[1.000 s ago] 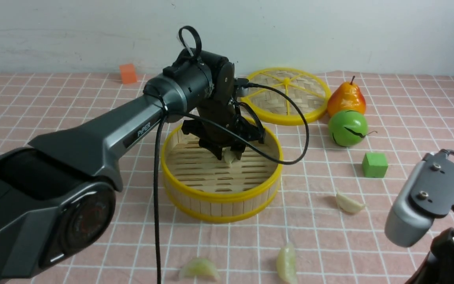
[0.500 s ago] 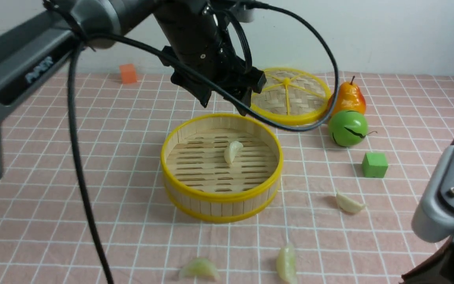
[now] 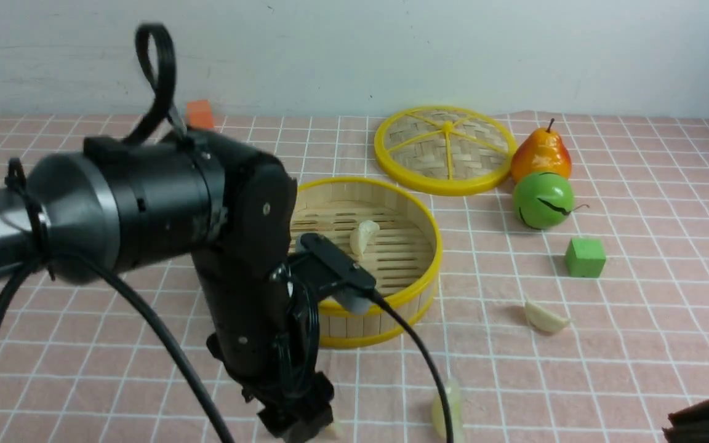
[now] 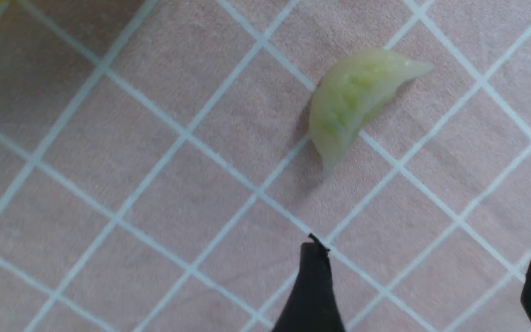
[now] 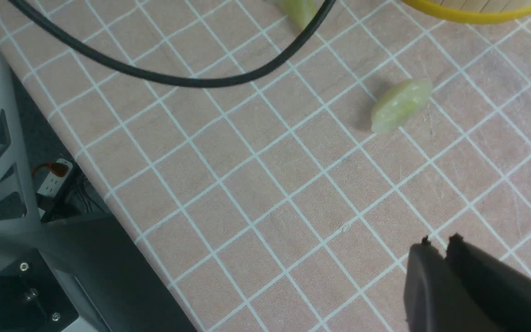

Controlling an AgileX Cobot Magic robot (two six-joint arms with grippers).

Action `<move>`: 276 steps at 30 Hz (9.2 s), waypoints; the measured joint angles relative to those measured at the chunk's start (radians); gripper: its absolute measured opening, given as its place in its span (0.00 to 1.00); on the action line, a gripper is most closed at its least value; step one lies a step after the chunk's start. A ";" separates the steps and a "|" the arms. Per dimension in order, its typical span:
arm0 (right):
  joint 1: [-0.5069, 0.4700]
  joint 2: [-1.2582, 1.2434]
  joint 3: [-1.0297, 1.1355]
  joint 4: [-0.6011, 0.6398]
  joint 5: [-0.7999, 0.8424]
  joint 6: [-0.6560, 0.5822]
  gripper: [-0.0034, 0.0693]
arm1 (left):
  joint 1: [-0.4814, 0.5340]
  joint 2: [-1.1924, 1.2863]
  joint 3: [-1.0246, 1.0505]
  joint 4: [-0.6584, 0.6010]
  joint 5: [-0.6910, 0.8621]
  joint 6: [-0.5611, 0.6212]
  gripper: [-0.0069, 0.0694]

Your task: Put the dumplings into the steamer on the table with the pink tablecloth.

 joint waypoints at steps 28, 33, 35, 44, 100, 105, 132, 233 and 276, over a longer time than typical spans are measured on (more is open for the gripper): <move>0.000 0.000 0.000 0.077 -0.001 0.002 0.15 | 0.009 0.110 -0.181 0.013 -0.090 -0.161 0.37; 0.000 0.000 0.000 0.077 -0.002 0.002 0.15 | 0.086 0.111 -0.396 0.034 -0.029 -0.316 0.37; 0.000 0.000 0.000 0.077 -0.002 0.002 0.16 | 0.129 0.138 -0.459 0.041 -0.032 -0.378 0.37; 0.000 0.027 0.000 0.077 -0.019 0.038 0.16 | 0.202 0.410 -0.667 0.092 -0.085 -0.496 0.37; 0.049 1.076 -0.298 -0.047 -0.312 0.336 0.78 | 0.202 -0.932 0.139 0.082 0.131 -0.521 0.07; 0.071 1.117 -0.328 -0.127 -0.305 0.432 0.63 | 0.202 -1.034 0.215 0.079 0.165 -0.521 0.07; 0.075 1.405 -1.114 -0.234 -0.104 0.402 0.39 | 0.202 -1.174 0.250 0.093 0.170 -0.521 0.07; -0.012 1.248 -1.052 -0.184 0.002 0.151 0.67 | 0.202 -1.507 0.701 0.106 -0.267 -0.466 0.08; -0.012 -0.114 0.020 -0.136 -0.236 0.153 0.02 | 0.202 -1.507 0.747 0.106 -0.269 -0.466 0.09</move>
